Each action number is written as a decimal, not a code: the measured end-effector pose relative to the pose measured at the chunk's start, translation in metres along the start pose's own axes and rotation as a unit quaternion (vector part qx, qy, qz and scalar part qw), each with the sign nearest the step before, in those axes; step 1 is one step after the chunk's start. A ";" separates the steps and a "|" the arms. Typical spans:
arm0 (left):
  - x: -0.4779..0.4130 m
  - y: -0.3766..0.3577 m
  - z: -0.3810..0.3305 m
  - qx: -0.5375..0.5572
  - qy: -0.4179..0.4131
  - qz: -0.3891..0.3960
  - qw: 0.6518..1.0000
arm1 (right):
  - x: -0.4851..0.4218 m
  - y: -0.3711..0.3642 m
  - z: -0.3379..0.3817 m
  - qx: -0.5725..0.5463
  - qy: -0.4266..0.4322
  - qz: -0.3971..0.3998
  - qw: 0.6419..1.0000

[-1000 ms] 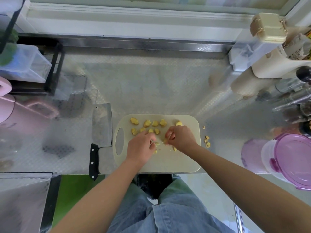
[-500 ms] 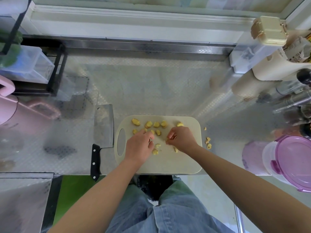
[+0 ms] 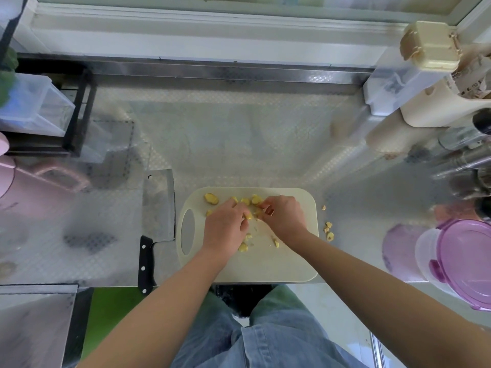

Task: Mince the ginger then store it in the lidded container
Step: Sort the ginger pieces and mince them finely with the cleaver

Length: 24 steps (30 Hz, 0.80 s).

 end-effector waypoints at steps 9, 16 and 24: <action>-0.004 -0.003 0.001 -0.007 -0.006 0.004 1.000 | 0.002 -0.004 0.002 0.062 0.053 0.031 0.996; -0.004 -0.003 0.002 -0.011 -0.008 0.002 1.000 | 0.006 -0.006 0.009 0.132 0.118 0.041 0.983; 0.008 -0.002 0.009 0.016 -0.037 -0.003 0.999 | 0.012 0.002 0.002 0.069 0.141 0.046 0.987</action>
Point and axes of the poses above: each hand's wrist, its own x-axis away from the middle knuckle, its own y-axis out of the back of the hand, z = x × y, the point moved 5 cm from there along -x, towards the middle knuckle, and after that the axes turned 9 degrees about y, right-handed, at the moved point
